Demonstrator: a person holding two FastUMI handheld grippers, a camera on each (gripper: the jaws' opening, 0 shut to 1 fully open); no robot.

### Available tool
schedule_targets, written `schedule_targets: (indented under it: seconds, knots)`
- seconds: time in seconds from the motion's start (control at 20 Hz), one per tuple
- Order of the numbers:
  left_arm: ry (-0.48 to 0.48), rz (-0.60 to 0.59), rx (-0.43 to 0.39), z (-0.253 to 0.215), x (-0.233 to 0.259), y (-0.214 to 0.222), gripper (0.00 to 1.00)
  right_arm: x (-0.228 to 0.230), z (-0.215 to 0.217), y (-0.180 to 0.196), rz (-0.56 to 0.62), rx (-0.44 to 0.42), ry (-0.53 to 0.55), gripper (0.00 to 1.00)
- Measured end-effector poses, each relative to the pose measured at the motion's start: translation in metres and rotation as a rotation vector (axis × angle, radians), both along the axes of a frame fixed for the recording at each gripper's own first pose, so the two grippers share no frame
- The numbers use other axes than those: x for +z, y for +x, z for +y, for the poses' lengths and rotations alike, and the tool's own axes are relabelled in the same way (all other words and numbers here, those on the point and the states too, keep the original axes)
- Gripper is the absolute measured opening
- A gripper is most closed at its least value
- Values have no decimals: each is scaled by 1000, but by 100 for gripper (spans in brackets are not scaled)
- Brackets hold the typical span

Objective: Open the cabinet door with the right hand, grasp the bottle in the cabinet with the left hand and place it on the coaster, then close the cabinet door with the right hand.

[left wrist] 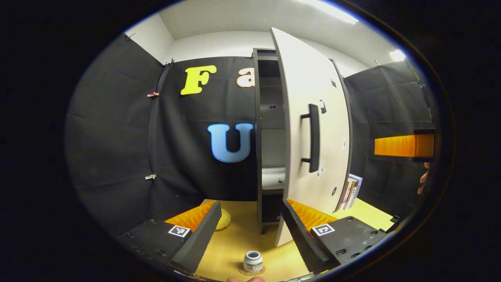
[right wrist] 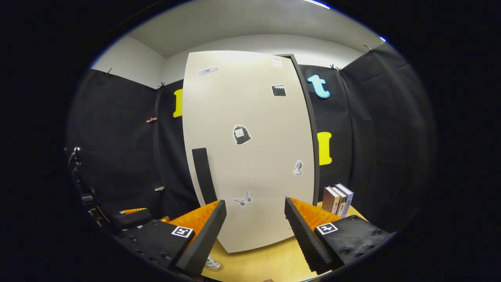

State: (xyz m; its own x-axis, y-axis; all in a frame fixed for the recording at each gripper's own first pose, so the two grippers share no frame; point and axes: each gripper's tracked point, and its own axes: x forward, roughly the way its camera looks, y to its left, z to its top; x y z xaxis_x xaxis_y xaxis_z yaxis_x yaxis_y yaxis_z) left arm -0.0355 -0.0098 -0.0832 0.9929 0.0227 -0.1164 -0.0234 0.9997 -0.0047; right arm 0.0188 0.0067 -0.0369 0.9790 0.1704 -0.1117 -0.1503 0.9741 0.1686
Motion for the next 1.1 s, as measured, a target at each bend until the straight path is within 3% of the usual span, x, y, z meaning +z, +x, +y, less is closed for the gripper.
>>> schedule_targets:
  seconds: [0.45,1.1]
  knots:
    - [-23,-40,-78,-36,40,7,98,-3,-18,-3,-6,-55,-34,98]
    - [7,-54,-68,-52,59,11,97,-5,-40,-7,-23,-156,-88,98]
